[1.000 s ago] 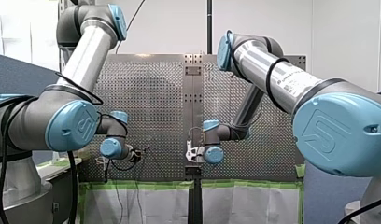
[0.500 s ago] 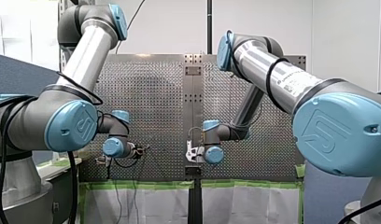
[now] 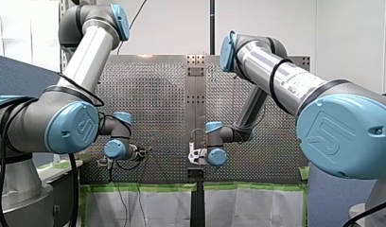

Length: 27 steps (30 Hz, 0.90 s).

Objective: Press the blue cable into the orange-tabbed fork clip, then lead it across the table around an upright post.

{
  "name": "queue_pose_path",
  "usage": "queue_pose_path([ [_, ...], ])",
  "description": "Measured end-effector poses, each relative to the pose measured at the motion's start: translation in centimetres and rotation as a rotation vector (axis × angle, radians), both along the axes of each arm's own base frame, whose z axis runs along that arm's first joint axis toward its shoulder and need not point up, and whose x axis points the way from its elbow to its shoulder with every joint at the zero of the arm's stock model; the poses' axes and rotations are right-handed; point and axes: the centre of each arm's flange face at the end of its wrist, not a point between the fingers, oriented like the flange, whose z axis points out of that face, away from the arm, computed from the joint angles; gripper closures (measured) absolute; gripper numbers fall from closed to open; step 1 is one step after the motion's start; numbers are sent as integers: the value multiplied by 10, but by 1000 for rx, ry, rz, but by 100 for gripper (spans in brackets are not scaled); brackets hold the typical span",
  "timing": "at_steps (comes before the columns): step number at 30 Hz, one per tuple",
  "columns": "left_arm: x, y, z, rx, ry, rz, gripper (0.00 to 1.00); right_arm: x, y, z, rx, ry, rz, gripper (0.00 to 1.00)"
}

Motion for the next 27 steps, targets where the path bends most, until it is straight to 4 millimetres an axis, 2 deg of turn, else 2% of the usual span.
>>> queue_pose_path([
  [11,-2,-4,0,13,2,-12,0,0,0,0,1,0,1,100],
  [15,-2,-15,2,45,4,-34,0,0,0,0,1,1,1,100],
  [27,16,-61,19,4,-38,-26,0,0,1,0,2,1,2,100],
])
